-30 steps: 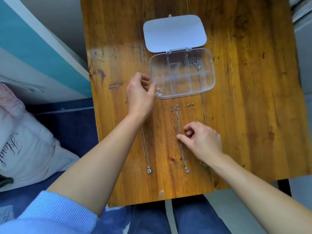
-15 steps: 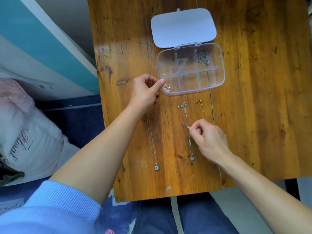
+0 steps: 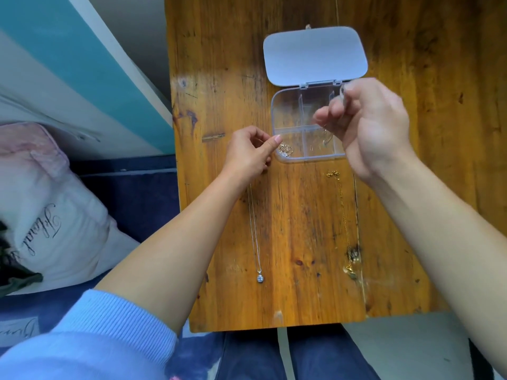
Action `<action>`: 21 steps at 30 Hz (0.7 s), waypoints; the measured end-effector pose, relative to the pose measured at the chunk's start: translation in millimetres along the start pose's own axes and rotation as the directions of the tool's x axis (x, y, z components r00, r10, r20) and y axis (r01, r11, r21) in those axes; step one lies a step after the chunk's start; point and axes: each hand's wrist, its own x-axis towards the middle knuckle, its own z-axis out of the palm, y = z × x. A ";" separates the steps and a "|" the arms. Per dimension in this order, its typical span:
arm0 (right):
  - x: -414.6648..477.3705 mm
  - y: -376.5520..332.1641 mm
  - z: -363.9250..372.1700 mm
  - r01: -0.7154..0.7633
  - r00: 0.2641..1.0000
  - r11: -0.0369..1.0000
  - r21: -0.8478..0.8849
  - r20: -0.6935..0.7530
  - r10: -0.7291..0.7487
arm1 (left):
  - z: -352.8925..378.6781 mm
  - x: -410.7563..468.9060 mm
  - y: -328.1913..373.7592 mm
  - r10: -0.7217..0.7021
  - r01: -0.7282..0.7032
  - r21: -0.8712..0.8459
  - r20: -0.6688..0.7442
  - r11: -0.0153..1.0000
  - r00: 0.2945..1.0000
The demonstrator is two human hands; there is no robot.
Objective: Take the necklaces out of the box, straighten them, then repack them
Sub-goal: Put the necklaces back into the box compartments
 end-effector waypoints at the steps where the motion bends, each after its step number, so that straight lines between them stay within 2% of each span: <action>1: 8.1 -3.6 6.2 -0.039 0.999 0.998 0.048 -0.012 0.040 | -0.2 -0.1 -0.2 0.001 -0.001 0.000 0.000 1.000 1.000; 4: 28.9 -8.4 24.1 -0.114 0.991 0.983 0.142 -0.058 0.123 | 0.3 0.2 -1.5 0.003 -0.003 0.002 -0.003 1.000 1.000; 9: 55.5 -1.9 42.2 -0.148 0.976 0.968 0.204 -0.129 0.176 | 0.3 1.4 -3.7 0.003 -0.003 0.007 -0.015 1.000 1.000; 17: 73.9 25.1 42.0 -0.251 0.954 0.967 0.052 -0.153 0.256 | 0.2 0.9 -4.7 0.009 -0.008 0.027 -0.020 1.000 1.000; 21: 72.4 27.2 36.9 -0.235 0.967 0.969 -0.077 -0.124 0.224 | -1.1 -0.3 -3.6 -0.001 0.001 0.016 -0.017 1.000 1.000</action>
